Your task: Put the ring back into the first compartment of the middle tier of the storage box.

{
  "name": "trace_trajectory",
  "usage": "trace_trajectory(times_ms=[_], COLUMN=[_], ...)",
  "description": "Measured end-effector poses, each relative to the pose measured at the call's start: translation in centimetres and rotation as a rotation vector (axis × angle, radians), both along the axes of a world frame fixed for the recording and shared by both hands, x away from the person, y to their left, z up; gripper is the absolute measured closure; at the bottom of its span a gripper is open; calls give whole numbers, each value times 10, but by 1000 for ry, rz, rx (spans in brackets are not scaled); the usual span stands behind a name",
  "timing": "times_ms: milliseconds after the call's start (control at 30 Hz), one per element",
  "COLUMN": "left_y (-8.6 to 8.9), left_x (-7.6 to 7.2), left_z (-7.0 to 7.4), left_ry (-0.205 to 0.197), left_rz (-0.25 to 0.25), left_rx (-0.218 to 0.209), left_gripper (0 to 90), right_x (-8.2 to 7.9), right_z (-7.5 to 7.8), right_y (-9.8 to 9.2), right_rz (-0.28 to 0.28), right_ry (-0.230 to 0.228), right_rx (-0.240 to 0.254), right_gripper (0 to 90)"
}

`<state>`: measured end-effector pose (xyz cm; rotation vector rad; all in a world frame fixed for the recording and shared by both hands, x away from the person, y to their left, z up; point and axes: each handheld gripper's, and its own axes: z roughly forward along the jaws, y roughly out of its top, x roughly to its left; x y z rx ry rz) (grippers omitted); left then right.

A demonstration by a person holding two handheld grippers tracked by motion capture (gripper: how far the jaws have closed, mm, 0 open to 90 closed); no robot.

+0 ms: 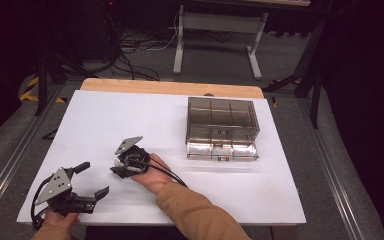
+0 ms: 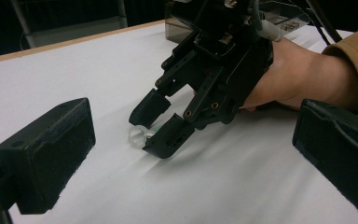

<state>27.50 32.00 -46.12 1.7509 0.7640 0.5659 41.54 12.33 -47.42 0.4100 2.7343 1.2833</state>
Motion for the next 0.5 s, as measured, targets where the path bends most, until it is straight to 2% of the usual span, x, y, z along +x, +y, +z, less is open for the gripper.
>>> trace_trajectory(times_ms=[167, 300, 367, 500], left_y=[0, 0, 1, 1], left_x=[0, 1, 1, 1], left_z=[0, 0, 1, 0], left_ry=[3, 1, 7, 4], left_rz=[8, 8, 4, 11], left_rx=[5, 4, 12, 11], left_gripper=[1, 1, 1, 1], right_x=[-3, -4, -5, -5], right_z=[1, 3, 4, 9], right_y=[0, 0, -1, -4], right_rz=[-3, 1, 2, 10], right_ry=[-45, -54, -39, -63], right_rx=[-24, -41, -41, -47], right_gripper=[699, 726, 726, 723])
